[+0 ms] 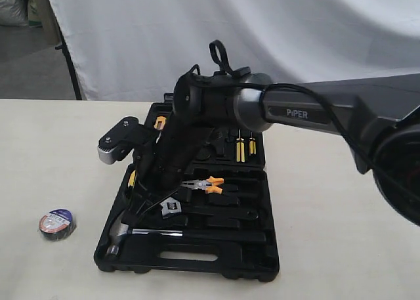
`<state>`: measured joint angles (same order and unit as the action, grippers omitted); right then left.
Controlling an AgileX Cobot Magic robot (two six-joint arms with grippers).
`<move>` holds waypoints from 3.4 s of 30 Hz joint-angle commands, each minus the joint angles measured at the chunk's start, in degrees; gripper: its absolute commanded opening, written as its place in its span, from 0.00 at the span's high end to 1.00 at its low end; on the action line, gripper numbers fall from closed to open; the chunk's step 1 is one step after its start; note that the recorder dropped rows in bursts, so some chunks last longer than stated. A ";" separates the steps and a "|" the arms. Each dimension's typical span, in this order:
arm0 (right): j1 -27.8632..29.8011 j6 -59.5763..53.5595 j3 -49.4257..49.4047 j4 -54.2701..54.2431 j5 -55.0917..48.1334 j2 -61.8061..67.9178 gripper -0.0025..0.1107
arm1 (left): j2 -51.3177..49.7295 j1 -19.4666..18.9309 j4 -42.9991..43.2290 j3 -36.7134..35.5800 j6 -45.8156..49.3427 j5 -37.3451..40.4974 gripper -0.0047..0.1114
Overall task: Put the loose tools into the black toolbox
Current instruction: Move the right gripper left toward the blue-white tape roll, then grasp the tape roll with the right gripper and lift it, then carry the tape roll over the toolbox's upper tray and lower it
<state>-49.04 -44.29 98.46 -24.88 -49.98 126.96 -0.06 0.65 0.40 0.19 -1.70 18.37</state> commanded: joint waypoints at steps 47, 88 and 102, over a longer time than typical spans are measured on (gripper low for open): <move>-9.40 -0.71 11.12 -0.47 23.48 12.25 0.19 | 0.06 0.40 -0.04 -0.19 -0.06 -0.07 0.96; 11.45 4.45 20.24 -0.66 -15.44 1.71 0.97 | 0.06 0.40 -0.04 -0.19 -0.06 -0.07 0.96; 13.55 2.51 5.19 7.26 11.10 2.33 0.97 | 0.06 0.40 -0.04 -0.19 -0.06 -0.07 0.96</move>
<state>-35.84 -41.44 104.05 -19.45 -43.89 129.12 -0.06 0.65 0.40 0.19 -1.70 18.37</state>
